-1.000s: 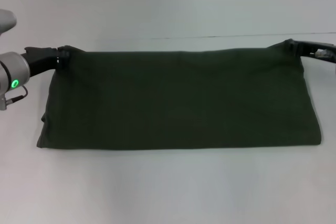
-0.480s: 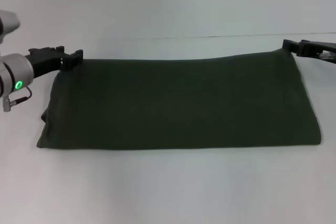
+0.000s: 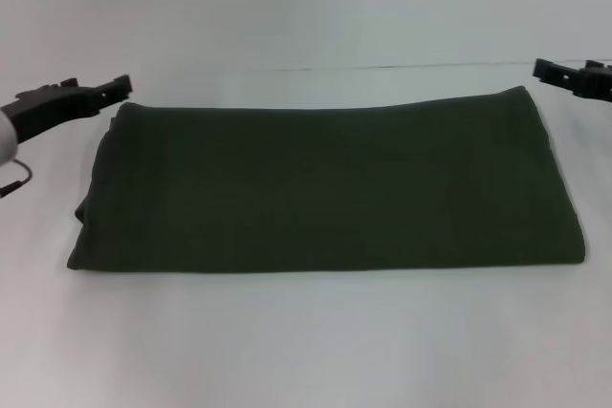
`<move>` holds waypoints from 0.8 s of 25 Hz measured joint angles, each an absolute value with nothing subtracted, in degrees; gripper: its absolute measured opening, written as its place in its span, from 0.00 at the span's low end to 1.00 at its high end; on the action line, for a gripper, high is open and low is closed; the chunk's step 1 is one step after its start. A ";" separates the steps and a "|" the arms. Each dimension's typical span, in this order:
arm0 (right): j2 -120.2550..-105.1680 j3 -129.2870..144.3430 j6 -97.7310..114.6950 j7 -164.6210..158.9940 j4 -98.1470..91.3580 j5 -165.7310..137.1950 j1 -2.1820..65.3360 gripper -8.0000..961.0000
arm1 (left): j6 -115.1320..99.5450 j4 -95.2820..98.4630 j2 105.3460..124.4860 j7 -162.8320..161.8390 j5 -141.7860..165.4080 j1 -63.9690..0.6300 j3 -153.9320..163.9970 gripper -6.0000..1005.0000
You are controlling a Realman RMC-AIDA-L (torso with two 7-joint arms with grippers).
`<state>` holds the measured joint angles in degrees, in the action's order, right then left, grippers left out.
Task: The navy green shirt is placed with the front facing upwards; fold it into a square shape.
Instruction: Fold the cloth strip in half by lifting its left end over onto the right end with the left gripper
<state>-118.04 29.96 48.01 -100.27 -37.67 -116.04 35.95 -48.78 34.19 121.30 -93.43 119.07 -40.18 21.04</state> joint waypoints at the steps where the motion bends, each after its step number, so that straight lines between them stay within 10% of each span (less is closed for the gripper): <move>1: -118.04 29.87 48.71 -99.46 -37.90 -115.07 35.31 0.92 | -51.18 34.49 121.08 -93.77 117.69 -39.19 20.11 0.82; 20: -119.52 29.63 68.16 -85.52 -40.03 -104.06 25.85 0.96 | -76.22 44.67 122.27 -93.72 121.81 -25.14 17.26 0.87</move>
<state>-119.52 29.64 68.16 -85.52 -40.03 -104.06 25.85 -76.22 44.67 122.27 -93.72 121.81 -25.14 17.26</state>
